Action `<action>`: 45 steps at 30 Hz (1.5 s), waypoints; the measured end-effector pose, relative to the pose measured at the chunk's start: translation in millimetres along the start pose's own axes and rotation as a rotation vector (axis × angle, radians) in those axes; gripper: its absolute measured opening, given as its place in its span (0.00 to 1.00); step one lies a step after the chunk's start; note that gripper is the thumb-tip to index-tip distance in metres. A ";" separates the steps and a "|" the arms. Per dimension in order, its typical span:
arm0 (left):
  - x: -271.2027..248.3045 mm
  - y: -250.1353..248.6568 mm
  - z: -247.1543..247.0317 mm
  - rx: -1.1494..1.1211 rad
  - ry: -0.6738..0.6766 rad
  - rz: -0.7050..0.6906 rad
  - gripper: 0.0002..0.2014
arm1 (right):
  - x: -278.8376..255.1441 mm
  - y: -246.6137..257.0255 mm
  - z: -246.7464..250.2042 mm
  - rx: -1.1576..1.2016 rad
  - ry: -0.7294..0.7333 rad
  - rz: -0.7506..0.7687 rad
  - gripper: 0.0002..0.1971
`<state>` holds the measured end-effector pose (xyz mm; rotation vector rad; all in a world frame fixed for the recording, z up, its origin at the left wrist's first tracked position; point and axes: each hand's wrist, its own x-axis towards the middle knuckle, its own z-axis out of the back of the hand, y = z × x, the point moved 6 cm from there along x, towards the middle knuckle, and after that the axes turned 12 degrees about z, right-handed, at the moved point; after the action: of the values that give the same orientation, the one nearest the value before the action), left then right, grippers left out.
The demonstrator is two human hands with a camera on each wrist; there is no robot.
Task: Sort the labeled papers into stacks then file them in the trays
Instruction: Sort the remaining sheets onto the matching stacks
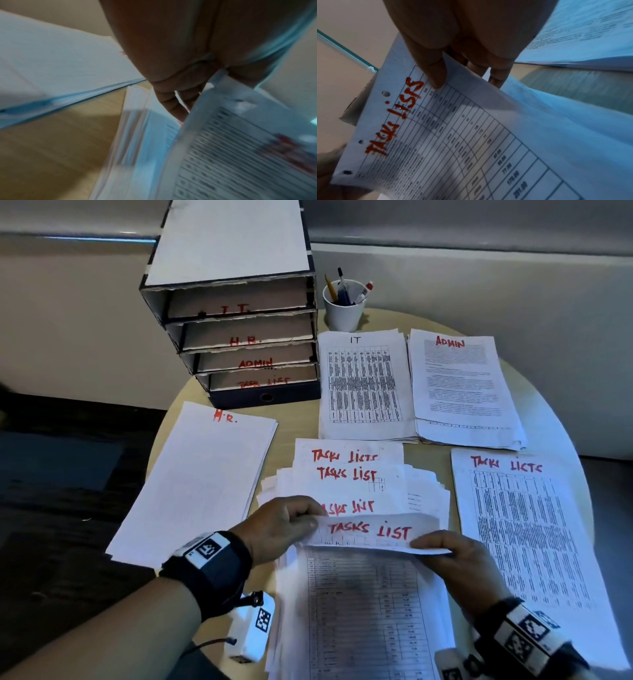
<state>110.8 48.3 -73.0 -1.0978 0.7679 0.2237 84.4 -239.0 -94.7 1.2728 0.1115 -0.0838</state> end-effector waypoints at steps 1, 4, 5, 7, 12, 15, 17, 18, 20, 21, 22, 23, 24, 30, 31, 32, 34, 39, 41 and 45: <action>4.9 3.0 7.1 -0.034 -0.072 0.027 0.11 | -1.8 -2.0 1.6 0.022 0.004 -0.015 0.17; 23.8 4.8 23.1 0.312 -0.287 0.037 0.17 | -7.9 -5.4 6.2 0.111 -0.005 -0.041 0.14; 28.9 3.9 19.2 0.520 -0.276 0.049 0.23 | -9.5 -6.5 9.0 0.140 -0.025 -0.047 0.12; 34.2 3.6 7.4 0.840 -0.240 0.111 0.31 | -11.5 -4.3 11.2 0.251 -0.060 -0.078 0.13; 35.4 -5.0 5.6 0.706 -0.286 0.076 0.19 | -8.9 -5.1 10.3 0.472 -0.057 -0.132 0.34; 31.6 -9.9 8.3 0.407 -0.169 -0.022 0.19 | -4.9 -4.3 14.0 0.112 -0.008 -0.069 0.14; 28.1 -18.4 2.2 0.259 -0.037 -0.049 0.13 | -2.1 -3.5 13.2 0.030 -0.013 -0.037 0.10; 28.2 -24.3 0.2 0.242 0.008 -0.049 0.10 | -0.4 -2.9 11.4 0.012 -0.007 -0.028 0.09; 35.9 -33.9 1.3 0.262 0.029 -0.031 0.09 | 3.2 -0.4 8.5 -0.047 -0.005 -0.020 0.10; 41.1 -37.3 3.8 0.271 0.013 -0.009 0.09 | 4.8 -2.3 9.5 -0.083 -0.035 -0.019 0.12; 47.0 -40.1 6.5 0.257 0.000 0.014 0.12 | 6.0 -1.1 10.6 -0.112 -0.064 -0.020 0.13; 52.3 -41.8 8.5 0.233 -0.004 0.034 0.14 | 6.9 -1.9 11.7 -0.135 -0.084 -0.023 0.14; 56.5 -42.9 9.0 0.218 0.005 0.051 0.16 | 7.5 -2.6 12.3 -0.130 -0.091 -0.026 0.15; 74.2 -38.1 27.8 0.530 -0.256 0.064 0.22 | 5.3 -6.7 23.2 -0.118 -0.083 -0.036 0.12; 75.7 -34.5 32.4 0.670 -0.327 0.105 0.27 | 2.7 -8.1 24.3 -0.099 -0.066 -0.045 0.12; 77.3 -29.8 33.6 0.804 -0.358 0.164 0.32 | -0.3 -8.8 25.0 -0.083 -0.055 -0.056 0.12; 79.3 -20.7 32.0 0.931 -0.377 0.241 0.35 | -6.1 -12.2 27.7 -0.047 -0.072 -0.073 0.12; 71.2 -18.5 28.6 0.891 -0.533 0.109 0.23 | -11.9 -16.2 23.1 0.266 -0.118 -0.136 0.35; 62.7 -17.8 27.1 0.890 -0.600 -0.019 0.19 | -13.8 -15.4 22.4 0.268 -0.106 -0.123 0.28; 48.0 -14.3 24.9 0.730 -0.616 -0.225 0.11 | -19.7 -13.5 23.4 0.071 -0.021 -0.003 0.11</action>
<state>164.3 53.6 -88.5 -0.3681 0.1303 0.0665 64.0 -265.2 -98.2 1.3425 0.0928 -0.1046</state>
